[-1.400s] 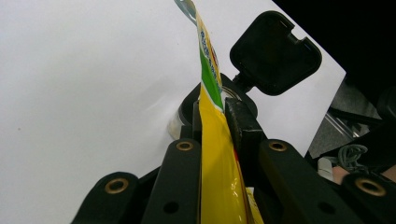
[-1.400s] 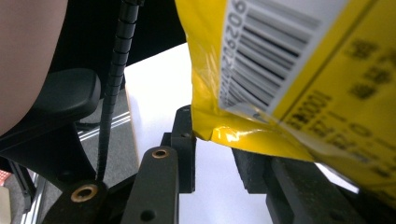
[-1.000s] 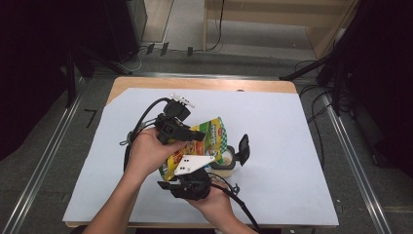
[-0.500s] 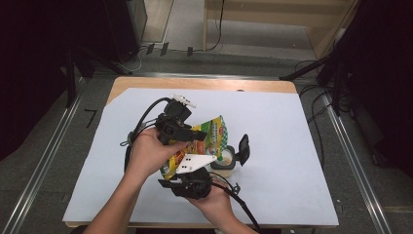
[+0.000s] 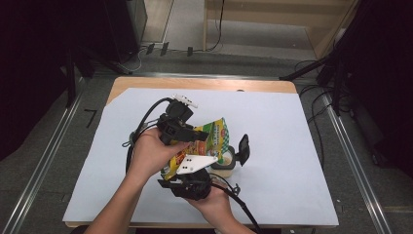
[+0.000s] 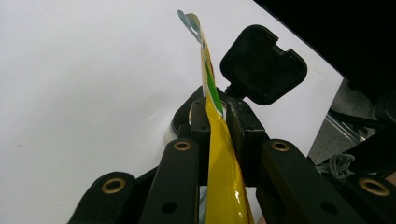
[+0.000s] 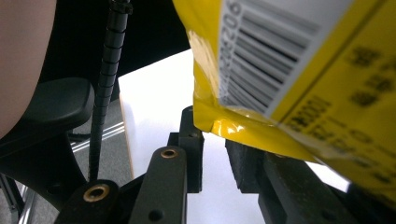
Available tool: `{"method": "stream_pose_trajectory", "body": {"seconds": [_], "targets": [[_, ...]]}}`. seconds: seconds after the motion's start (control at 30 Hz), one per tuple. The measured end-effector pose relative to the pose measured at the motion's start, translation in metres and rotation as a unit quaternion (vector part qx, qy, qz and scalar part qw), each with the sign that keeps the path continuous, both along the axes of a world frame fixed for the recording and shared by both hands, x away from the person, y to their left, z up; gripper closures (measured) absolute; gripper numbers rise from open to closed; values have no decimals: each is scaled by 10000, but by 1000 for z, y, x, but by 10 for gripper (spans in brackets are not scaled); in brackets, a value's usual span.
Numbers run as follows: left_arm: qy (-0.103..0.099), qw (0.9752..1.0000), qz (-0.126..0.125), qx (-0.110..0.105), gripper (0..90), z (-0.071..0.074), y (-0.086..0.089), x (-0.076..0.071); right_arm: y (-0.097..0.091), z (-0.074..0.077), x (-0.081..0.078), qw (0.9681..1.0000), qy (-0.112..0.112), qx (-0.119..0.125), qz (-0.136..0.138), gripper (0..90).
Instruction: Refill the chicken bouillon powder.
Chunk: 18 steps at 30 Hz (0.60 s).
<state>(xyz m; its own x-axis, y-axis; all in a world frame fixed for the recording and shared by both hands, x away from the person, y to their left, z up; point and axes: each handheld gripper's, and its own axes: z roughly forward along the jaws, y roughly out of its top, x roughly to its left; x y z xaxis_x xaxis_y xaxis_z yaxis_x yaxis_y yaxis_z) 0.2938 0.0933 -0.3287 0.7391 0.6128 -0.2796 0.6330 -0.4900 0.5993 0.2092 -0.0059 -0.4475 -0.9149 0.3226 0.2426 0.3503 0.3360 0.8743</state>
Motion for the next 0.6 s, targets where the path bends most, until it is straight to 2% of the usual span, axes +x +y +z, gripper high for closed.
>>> {"method": "stream_pose_trajectory", "body": {"seconds": [0.27,0.47,0.6], "targets": [[13,10000,-2,-13,825,1,-1,0,0,1,-1,10000,48,6,-20,781],[34,10000,-7,-30,824,1,-1,1,0,1,-1,10000,-2,-21,-38,781],[44,9999,99,-24,816,-1,2,4,0,3,-2,9999,-94,-67,-41,783]]}}
